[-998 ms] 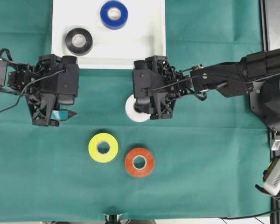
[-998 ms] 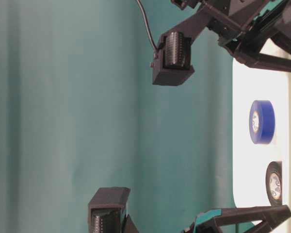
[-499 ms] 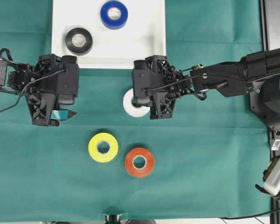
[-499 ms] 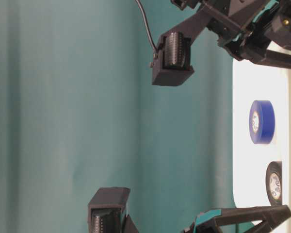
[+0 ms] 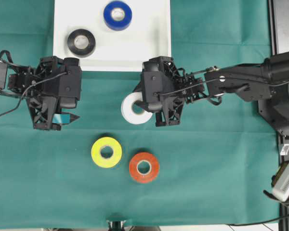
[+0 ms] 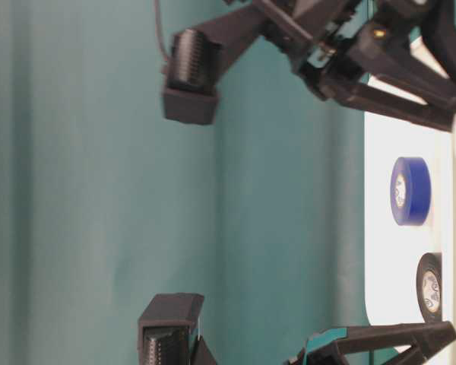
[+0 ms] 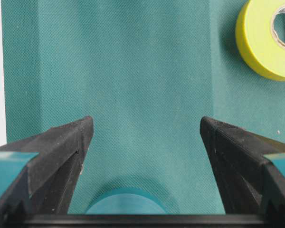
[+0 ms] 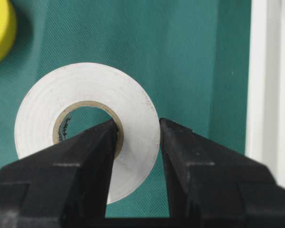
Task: Put the tape alternately from left to right into the white case.
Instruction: 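Lower the right gripper into the white roll's hole and close, then carry the white roll with the right gripper into the tray, then release the white roll beside the blue roll and lift the right gripper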
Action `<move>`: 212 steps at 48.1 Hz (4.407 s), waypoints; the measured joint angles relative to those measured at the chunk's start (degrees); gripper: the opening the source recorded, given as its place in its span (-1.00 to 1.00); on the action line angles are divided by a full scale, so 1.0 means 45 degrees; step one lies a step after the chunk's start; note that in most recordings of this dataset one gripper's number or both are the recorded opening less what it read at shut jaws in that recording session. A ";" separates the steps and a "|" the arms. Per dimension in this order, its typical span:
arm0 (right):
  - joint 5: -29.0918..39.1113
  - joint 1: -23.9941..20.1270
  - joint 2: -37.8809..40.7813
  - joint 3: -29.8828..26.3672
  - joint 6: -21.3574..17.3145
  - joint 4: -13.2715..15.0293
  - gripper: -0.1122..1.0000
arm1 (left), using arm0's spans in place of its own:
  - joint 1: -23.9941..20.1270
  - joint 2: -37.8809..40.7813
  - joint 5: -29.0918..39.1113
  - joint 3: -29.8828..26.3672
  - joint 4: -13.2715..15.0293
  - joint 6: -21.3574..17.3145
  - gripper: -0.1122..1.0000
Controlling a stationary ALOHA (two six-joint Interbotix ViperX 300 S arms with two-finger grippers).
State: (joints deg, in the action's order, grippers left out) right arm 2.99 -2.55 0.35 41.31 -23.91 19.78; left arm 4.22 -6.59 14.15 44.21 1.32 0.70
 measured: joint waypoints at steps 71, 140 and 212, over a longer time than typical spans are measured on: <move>0.1016 0.5996 0.0059 -0.0547 0.0117 0.1172 -0.77 | 0.0000 0.0000 0.0000 0.0000 0.0020 0.0000 1.00; 0.0781 0.6855 0.0918 -0.1113 0.0176 0.1426 0.70 | 0.0000 0.0000 0.0000 0.0000 0.0000 0.0000 1.00; -0.0117 0.1465 -0.1348 0.0645 0.0000 0.1484 0.84 | 0.0000 0.0000 0.0000 0.0000 0.0020 0.0000 1.00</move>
State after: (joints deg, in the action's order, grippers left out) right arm 2.46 4.04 -5.71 44.21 -23.91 26.46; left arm 4.22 -6.59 14.15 44.21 1.41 0.70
